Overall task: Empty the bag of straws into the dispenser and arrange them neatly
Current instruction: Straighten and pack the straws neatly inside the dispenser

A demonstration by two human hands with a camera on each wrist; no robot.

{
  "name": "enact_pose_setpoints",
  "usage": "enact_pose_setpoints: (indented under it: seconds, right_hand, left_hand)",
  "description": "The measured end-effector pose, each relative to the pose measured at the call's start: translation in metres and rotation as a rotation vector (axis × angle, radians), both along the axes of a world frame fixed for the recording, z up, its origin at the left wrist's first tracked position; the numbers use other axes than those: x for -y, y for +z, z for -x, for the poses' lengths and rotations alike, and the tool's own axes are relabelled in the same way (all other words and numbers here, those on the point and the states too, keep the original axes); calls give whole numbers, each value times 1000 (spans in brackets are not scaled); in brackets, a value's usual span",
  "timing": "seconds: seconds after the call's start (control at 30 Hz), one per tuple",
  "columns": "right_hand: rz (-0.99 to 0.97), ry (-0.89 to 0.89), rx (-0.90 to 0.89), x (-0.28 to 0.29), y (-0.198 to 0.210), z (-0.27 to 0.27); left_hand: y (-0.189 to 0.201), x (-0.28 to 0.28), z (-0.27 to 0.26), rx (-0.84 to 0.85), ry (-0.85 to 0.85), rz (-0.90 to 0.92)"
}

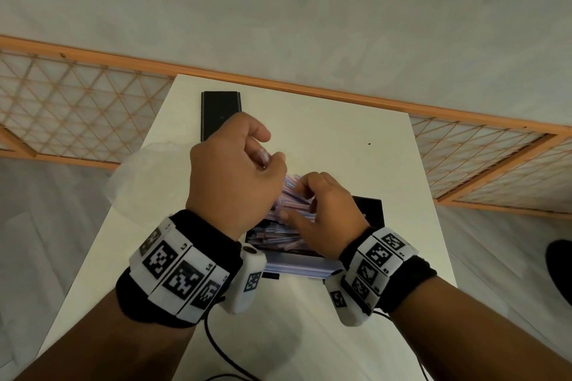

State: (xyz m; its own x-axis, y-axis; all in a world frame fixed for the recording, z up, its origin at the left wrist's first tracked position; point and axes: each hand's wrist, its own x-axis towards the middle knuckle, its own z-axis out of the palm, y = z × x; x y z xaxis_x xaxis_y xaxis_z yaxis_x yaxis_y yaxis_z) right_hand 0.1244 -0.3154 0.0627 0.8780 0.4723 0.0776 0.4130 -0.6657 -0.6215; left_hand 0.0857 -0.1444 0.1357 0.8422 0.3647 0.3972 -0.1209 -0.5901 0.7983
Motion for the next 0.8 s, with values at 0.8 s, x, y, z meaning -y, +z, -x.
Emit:
enact_pose_setpoints:
  seconds: [0.8]
  right_hand:
    - [211, 112, -104, 35, -8, 11]
  left_hand:
    - [-53, 23, -5, 62, -165, -174]
